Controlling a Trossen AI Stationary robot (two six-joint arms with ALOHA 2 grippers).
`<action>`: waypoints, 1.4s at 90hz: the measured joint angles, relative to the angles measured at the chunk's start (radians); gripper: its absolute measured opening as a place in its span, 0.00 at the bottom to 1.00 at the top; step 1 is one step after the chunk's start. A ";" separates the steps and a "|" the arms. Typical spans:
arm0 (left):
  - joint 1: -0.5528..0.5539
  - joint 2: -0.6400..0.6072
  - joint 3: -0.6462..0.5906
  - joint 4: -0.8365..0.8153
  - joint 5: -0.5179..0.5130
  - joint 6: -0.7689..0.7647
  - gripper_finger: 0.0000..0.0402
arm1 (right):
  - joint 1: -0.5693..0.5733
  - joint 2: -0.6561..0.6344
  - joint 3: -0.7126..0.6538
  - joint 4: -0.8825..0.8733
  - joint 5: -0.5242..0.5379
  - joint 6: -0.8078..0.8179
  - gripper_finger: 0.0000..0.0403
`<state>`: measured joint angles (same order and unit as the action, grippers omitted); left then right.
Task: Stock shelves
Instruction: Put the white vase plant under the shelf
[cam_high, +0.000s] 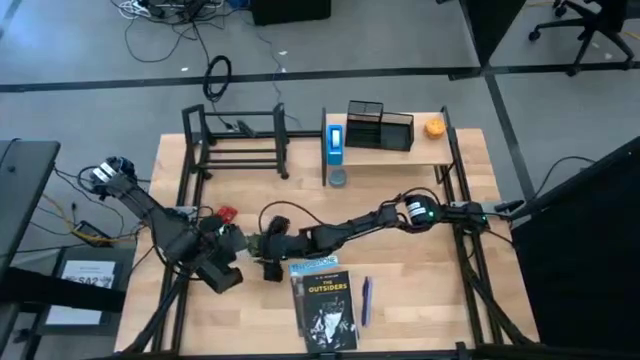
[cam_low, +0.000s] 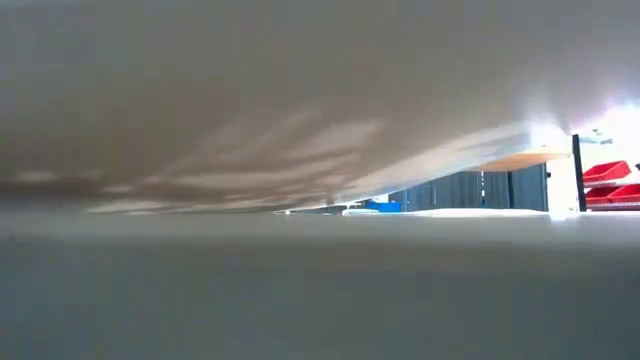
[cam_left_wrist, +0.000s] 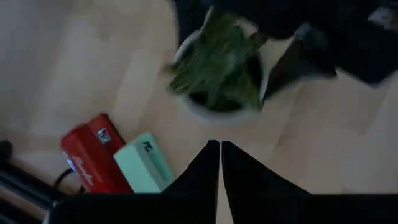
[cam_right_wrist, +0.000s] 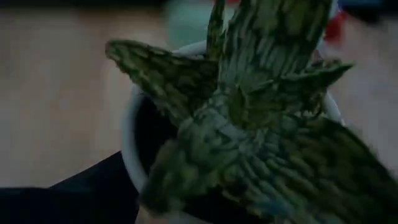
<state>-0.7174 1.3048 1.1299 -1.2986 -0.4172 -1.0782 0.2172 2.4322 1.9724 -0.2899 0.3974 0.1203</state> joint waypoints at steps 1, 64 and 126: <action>-0.002 0.000 0.001 0.000 -0.006 -0.001 0.00 | 0.003 -0.008 0.000 -0.030 0.011 0.004 0.79; -0.120 0.000 -0.022 0.097 -0.245 0.005 0.00 | 0.201 -0.801 -0.971 -0.731 0.155 1.367 0.79; -0.121 0.001 -0.022 0.111 -0.275 0.019 0.00 | -0.158 -0.973 -1.328 -0.831 0.268 1.598 0.80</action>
<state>-0.8383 1.3055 1.1076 -1.1873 -0.6918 -1.0588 0.0596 1.4597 0.6441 -1.1205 0.6659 1.7180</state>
